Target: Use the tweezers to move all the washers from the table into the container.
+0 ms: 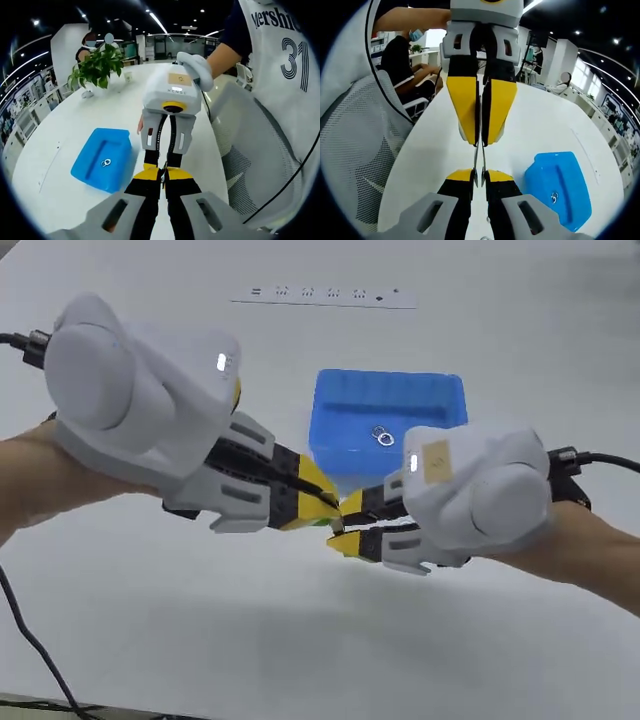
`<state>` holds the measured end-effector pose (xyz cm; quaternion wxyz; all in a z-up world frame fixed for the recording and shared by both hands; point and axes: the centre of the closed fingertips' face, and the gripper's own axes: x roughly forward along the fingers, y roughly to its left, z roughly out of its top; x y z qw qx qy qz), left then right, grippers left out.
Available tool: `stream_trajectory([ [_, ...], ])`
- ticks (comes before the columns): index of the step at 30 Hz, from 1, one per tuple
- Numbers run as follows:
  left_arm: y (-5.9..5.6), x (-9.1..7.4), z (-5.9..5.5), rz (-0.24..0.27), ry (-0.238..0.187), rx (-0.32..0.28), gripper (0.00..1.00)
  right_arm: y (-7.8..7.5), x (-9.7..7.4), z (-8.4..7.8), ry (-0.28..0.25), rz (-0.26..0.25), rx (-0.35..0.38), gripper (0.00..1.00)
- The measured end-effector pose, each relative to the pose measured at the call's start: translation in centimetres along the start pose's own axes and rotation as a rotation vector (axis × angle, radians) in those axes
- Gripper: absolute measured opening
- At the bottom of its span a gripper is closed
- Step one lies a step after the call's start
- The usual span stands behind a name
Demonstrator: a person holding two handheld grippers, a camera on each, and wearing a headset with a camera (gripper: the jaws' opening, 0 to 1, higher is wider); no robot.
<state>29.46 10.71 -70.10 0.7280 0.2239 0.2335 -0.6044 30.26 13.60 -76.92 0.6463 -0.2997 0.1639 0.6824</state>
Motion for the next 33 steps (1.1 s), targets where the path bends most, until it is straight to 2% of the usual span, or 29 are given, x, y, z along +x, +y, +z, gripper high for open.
stream_trajectory([
  [6,1.5,0.5,-0.5,0.018,-0.005,-0.007,0.07,-1.5,0.3,-0.8,0.008,-0.036,0.024,0.10],
  [16,2.5,1.3,-1.5,0.018,0.009,-0.021,0.07,-2.2,1.1,-1.9,0.018,-0.051,0.050,0.11],
  [25,2.9,1.5,-1.9,0.017,0.015,-0.028,0.07,-2.5,1.4,-2.3,0.013,-0.050,0.072,0.11],
  [33,2.7,1.5,-1.8,0.010,0.016,-0.037,0.07,-2.2,1.8,-2.3,0.011,-0.036,0.088,0.11],
])
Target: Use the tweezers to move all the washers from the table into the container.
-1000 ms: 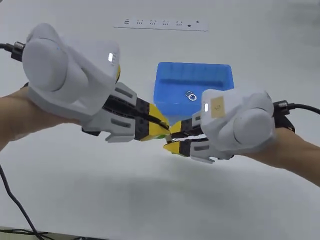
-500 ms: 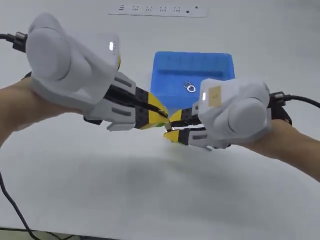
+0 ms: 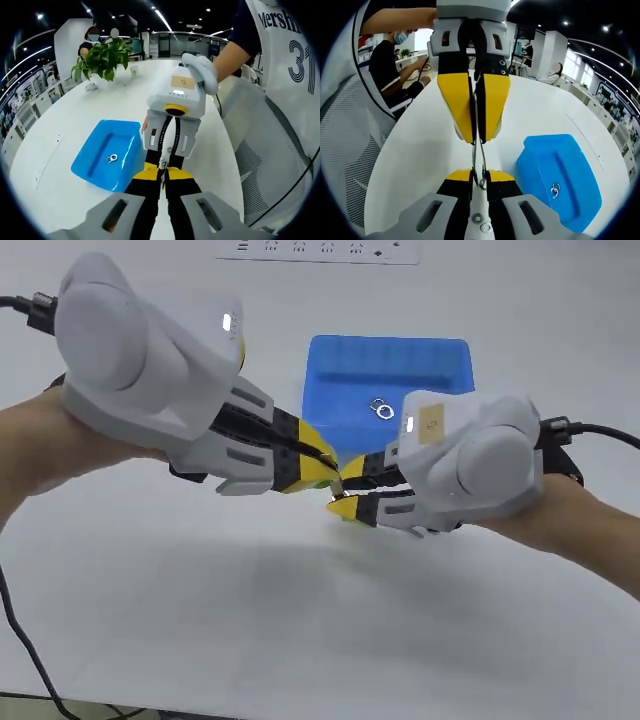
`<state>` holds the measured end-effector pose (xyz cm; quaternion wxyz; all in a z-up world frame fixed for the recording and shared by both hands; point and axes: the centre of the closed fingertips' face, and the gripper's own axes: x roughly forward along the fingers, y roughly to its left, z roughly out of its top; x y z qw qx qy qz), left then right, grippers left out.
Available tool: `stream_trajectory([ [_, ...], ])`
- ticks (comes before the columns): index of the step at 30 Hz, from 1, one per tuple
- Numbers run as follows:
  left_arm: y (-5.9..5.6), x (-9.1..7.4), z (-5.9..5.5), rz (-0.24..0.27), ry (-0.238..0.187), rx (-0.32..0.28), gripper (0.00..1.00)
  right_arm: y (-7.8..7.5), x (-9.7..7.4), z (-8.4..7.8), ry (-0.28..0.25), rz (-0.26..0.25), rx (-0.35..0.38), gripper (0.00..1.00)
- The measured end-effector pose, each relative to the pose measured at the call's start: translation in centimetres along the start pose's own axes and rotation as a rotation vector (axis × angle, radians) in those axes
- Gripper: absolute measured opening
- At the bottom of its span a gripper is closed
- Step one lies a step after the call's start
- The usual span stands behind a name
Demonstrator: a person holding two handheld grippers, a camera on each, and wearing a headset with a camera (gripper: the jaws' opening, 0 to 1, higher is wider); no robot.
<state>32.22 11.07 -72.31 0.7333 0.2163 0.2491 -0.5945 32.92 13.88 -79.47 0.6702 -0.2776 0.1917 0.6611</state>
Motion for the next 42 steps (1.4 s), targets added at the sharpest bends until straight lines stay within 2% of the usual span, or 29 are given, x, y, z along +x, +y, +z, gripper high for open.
stream_trajectory([
  [7,0.0,0.1,0.1,0.000,0.002,-0.010,0.07,0.0,0.2,-0.5,0.015,0.000,0.003,0.11],
  [13,0.3,0.2,0.2,0.000,0.005,-0.016,0.07,-0.1,-0.7,-0.8,0.023,0.006,-0.015,0.12],
  [18,0.2,0.5,0.4,-0.014,0.000,-0.018,0.07,-0.2,-1.1,-0.2,-0.023,0.034,0.022,0.13],
  [34,0.4,0.6,0.7,-0.028,-0.005,-0.025,0.06,-0.2,-1.0,0.1,-0.014,0.055,0.006,0.10],
  [42,0.2,0.7,0.9,-0.031,-0.004,-0.026,0.06,-0.1,-1.0,0.1,-0.017,0.052,0.029,0.09],
])
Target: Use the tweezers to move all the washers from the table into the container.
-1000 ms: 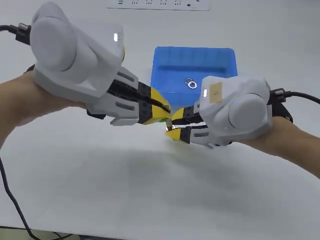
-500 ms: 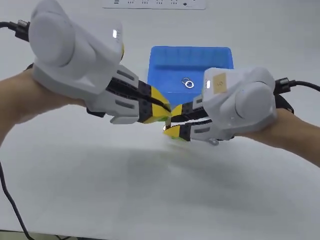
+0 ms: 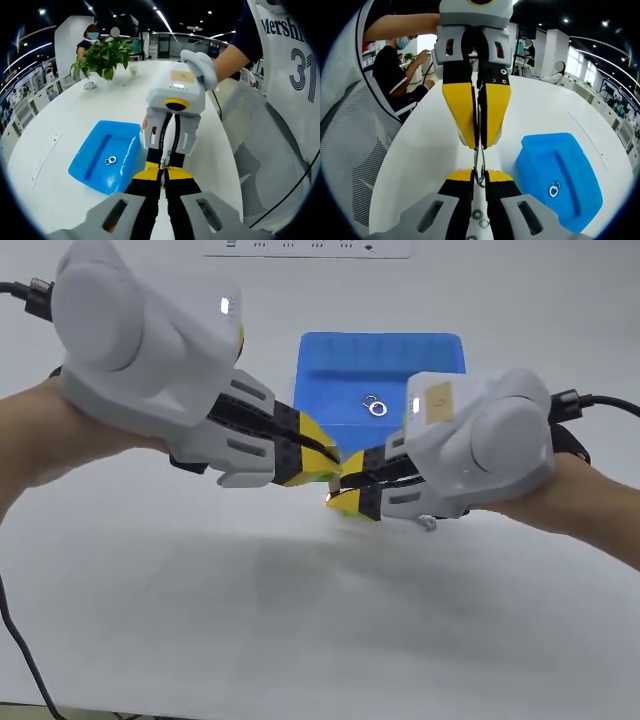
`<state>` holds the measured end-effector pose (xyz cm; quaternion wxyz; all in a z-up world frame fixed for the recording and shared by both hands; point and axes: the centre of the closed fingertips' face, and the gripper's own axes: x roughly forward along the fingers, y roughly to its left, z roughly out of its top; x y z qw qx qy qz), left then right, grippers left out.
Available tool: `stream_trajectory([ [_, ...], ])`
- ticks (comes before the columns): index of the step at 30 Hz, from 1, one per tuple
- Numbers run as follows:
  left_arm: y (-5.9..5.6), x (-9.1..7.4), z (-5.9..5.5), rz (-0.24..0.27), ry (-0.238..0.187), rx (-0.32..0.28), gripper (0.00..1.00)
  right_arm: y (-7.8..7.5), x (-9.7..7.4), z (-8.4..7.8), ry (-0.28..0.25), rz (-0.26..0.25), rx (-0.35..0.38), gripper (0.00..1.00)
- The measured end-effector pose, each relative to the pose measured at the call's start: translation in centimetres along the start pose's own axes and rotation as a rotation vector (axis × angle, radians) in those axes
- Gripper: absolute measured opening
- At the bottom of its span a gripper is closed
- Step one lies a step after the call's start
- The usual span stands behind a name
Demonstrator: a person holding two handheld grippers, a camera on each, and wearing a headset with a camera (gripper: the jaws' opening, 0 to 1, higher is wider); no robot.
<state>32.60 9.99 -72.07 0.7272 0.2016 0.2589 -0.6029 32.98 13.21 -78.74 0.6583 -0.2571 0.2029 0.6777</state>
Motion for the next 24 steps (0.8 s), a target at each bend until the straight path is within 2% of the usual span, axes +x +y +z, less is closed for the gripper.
stream_trajectory([
  [8,-0.2,-0.6,0.4,-0.001,-0.013,-0.004,0.06,0.1,-0.3,0.6,-0.002,-0.005,-0.008,0.09],
  [17,-0.2,-2.0,1.9,0.013,-0.044,0.003,0.07,-0.3,-1.5,2.3,-0.026,-0.029,-0.014,0.09],
  [19,0.1,-2.1,1.4,0.014,-0.046,0.011,0.07,-0.3,-1.8,2.7,-0.025,-0.035,-0.025,0.09],
  [23,0.2,-2.8,2.5,0.017,-0.057,0.028,0.07,-0.6,-2.6,3.6,-0.022,-0.041,-0.037,0.09],
  [24,0.4,-3.0,3.1,0.023,-0.070,0.034,0.07,-0.8,-2.9,3.9,-0.026,-0.045,-0.041,0.09],
])
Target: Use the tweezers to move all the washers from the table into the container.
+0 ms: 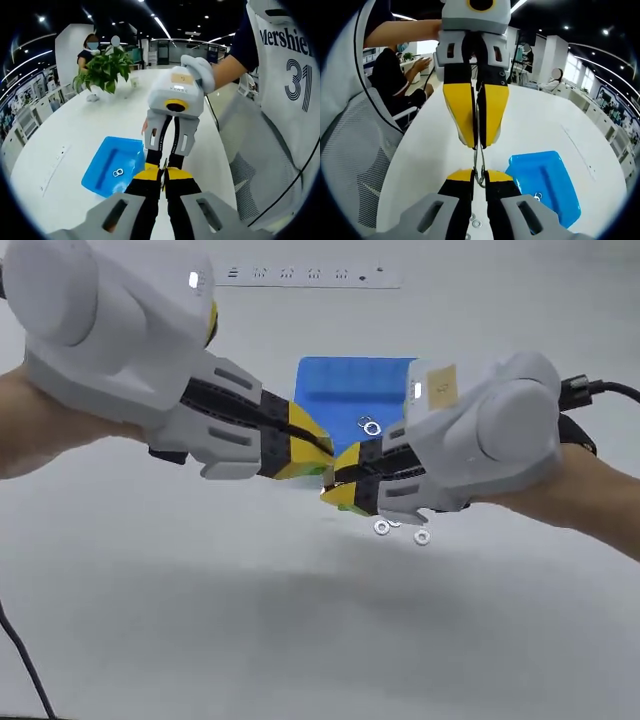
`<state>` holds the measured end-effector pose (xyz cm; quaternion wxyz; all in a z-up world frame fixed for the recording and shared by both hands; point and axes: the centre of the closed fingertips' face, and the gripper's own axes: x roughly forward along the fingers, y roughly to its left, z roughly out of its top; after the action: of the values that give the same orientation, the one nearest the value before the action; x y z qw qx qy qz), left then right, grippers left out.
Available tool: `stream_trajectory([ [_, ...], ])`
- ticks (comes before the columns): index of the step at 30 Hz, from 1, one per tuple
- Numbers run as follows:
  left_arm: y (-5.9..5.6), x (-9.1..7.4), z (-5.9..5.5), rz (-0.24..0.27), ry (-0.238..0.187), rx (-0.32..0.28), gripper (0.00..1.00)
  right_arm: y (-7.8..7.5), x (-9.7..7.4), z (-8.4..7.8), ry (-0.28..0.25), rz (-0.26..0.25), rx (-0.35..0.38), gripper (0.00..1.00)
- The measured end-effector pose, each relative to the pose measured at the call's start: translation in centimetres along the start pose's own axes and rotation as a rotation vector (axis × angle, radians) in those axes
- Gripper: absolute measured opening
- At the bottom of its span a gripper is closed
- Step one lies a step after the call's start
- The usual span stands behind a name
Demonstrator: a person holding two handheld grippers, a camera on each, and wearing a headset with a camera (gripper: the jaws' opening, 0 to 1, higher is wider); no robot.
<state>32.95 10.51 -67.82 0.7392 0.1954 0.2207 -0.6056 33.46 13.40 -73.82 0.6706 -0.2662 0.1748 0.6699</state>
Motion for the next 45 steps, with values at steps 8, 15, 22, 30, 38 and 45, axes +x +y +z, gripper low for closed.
stream_trajectory([
  [8,1.4,-1.2,2.0,0.028,-0.023,0.036,0.07,-1.8,-1.2,1.7,-0.018,-0.031,-0.030,0.09],
  [15,3.2,-1.7,3.3,0.051,-0.053,0.063,0.07,-4.0,-2.1,2.5,-0.028,-0.072,-0.062,0.09],
  [22,5.7,-1.1,3.8,0.060,-0.058,0.088,0.07,-6.6,-2.3,2.1,-0.029,-0.099,-0.075,0.09],
  [30,8.1,0.6,3.1,0.044,-0.038,0.112,0.07,-9.2,-1.8,0.2,-0.018,-0.118,-0.047,0.09],
  [38,9.9,2.5,0.4,0.023,-0.026,0.057,0.07,-10.5,0.7,-2.5,0.004,-0.091,0.022,0.10],
  [45,10.3,3.3,-1.7,0.011,-0.002,0.019,0.07,-10.5,2.7,-4.2,0.026,-0.054,0.054,0.10],
])
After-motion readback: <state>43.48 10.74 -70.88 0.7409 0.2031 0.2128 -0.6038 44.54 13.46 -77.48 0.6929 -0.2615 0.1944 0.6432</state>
